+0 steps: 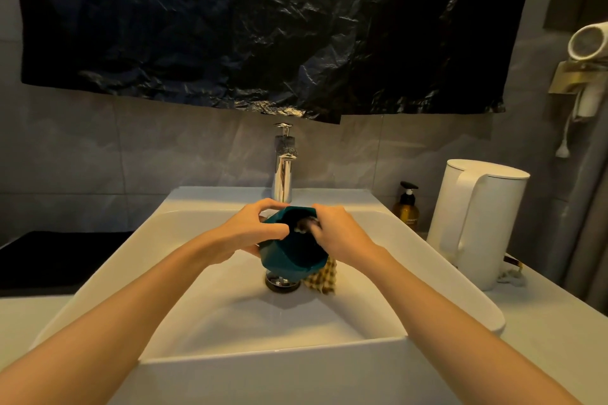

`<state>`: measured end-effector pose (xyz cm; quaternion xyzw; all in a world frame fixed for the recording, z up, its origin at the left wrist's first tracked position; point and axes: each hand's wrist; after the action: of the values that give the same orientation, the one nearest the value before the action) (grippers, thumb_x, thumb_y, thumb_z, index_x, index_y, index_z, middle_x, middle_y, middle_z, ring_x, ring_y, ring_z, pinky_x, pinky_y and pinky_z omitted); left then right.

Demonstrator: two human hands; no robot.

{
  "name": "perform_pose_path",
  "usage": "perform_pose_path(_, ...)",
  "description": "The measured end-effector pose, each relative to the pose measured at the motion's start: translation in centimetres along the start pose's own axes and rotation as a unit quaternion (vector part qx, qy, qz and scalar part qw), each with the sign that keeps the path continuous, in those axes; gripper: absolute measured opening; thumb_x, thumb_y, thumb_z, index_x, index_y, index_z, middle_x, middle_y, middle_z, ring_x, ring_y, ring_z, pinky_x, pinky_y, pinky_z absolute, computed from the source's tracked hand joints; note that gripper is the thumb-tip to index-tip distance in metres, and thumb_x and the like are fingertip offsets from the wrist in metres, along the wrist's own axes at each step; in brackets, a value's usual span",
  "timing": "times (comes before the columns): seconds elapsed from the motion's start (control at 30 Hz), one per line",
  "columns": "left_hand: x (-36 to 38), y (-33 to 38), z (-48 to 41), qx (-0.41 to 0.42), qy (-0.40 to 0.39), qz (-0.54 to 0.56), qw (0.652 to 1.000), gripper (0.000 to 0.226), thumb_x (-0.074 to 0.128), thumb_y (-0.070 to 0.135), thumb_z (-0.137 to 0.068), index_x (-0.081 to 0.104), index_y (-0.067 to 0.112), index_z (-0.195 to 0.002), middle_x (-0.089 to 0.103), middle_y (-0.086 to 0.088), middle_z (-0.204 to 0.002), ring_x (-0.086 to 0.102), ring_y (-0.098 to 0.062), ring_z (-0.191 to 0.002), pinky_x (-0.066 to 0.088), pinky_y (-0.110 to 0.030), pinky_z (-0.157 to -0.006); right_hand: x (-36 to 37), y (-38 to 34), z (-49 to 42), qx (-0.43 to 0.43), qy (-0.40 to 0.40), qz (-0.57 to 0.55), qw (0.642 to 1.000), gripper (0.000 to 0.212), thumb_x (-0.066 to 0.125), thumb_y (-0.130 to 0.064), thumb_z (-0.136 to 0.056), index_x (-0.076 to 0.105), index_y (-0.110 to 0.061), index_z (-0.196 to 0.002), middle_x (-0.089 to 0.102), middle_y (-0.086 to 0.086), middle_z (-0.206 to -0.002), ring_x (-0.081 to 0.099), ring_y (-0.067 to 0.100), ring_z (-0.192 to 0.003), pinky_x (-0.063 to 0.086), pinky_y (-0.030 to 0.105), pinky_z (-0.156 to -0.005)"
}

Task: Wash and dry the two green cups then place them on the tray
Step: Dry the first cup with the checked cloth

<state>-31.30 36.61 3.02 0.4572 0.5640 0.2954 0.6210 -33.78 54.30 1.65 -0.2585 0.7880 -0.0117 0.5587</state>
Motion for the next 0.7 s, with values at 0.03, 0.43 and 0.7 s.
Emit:
perform_pose_path(0.03, 0.0, 0.0, 0.0, 0.002, 0.003, 0.007, 1.0, 0.041, 0.061, 0.014, -0.087, 0.047, 0.031, -0.121, 0.06, -0.004, -0.104, 0.062, -0.019, -0.092, 0.058, -0.026, -0.064, 0.0, -0.1, 0.0, 0.008, 0.007, -0.002, 1.0, 0.021, 0.045, -0.025, -0.097, 0.059, -0.012, -0.106, 0.066, 0.01, -0.098, 0.061, 0.027, -0.085, 0.055, 0.045, -0.076)
perform_pose_path(0.43, 0.3, -0.1, -0.3, 0.036, 0.098, 0.134, 0.985, 0.053, 0.066, 0.015, -0.085, 0.047, 0.032, -0.132, 0.053, -0.005, -0.126, 0.057, -0.027, -0.107, 0.058, -0.037, -0.069, -0.3, -1.1, 0.2, 0.165, -0.053, -0.223, 0.959, 0.026, 0.038, -0.011, -0.098, 0.035, -0.008, -0.124, 0.053, 0.013, -0.115, 0.055, 0.026, -0.103, 0.053, 0.039, -0.085)
perform_pose_path(0.7, 0.2, 0.0, 0.1, 0.024, 0.035, 0.046, 0.998, 0.049, 0.06, 0.014, -0.088, 0.049, 0.031, -0.132, 0.06, -0.001, -0.107, 0.059, -0.022, -0.096, 0.058, -0.029, -0.061, -0.4, -0.6, 0.3, 0.023, 0.028, -0.026, 0.999, 0.021, 0.047, -0.015, -0.097, 0.055, -0.008, -0.115, 0.063, 0.014, -0.108, 0.06, 0.028, -0.096, 0.053, 0.036, -0.078)
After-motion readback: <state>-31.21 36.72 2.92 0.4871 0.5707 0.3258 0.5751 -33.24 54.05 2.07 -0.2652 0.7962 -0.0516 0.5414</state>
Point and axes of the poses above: each hand's wrist, its own z-axis away from the middle knuckle, its own x-axis out of the palm, y = z × x
